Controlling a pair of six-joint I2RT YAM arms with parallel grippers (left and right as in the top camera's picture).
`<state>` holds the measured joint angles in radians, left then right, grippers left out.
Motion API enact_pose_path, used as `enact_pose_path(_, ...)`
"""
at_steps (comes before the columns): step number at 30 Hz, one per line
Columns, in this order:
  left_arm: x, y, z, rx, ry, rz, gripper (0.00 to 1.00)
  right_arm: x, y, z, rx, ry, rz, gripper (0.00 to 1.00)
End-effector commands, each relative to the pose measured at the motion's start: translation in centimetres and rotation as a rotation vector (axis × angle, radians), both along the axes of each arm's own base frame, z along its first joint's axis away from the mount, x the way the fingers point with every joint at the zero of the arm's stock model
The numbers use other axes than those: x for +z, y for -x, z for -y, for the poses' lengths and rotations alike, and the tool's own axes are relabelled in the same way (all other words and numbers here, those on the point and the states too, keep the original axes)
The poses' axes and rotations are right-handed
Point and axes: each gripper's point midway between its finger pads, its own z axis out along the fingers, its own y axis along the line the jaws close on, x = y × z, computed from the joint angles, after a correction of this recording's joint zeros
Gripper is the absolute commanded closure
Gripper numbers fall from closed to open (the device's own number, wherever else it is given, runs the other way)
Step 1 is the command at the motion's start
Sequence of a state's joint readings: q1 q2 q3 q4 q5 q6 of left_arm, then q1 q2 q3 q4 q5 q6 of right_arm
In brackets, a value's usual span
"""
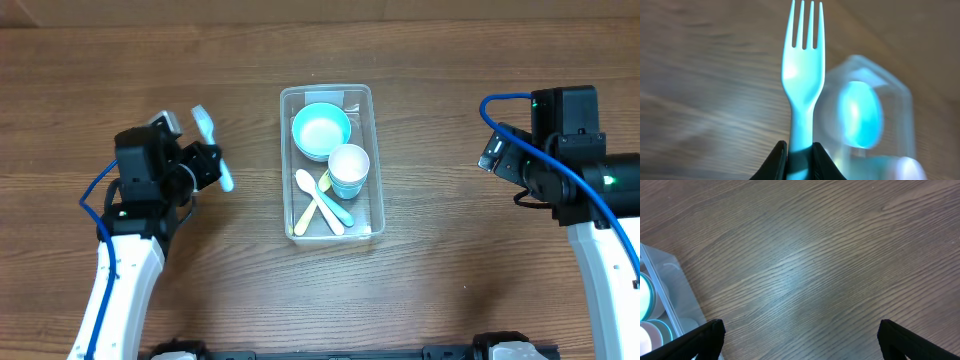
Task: Pack container
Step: 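Place the light-blue fork into the container and release it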
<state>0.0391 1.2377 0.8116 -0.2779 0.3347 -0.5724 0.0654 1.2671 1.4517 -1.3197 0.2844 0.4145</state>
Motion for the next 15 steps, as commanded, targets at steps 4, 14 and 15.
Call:
enact_pose_path(4,6.0,0.9,9.2,-0.182,0.098,0.101,0.85,0.7,-0.2,0.2,-0.003,0.002,0.023,0.0)
enact_pose_path(14,0.7,3.4,16.7,-0.228,0.015,-0.047,0.86,0.7,-0.2,0.2,-0.003,0.002,0.023,0.0)
enact_pose_path(15,0.0,3.3,16.8,-0.227,0.011,-0.063,0.86,0.7,-0.2,0.2,-0.003,0.002,0.023,0.0)
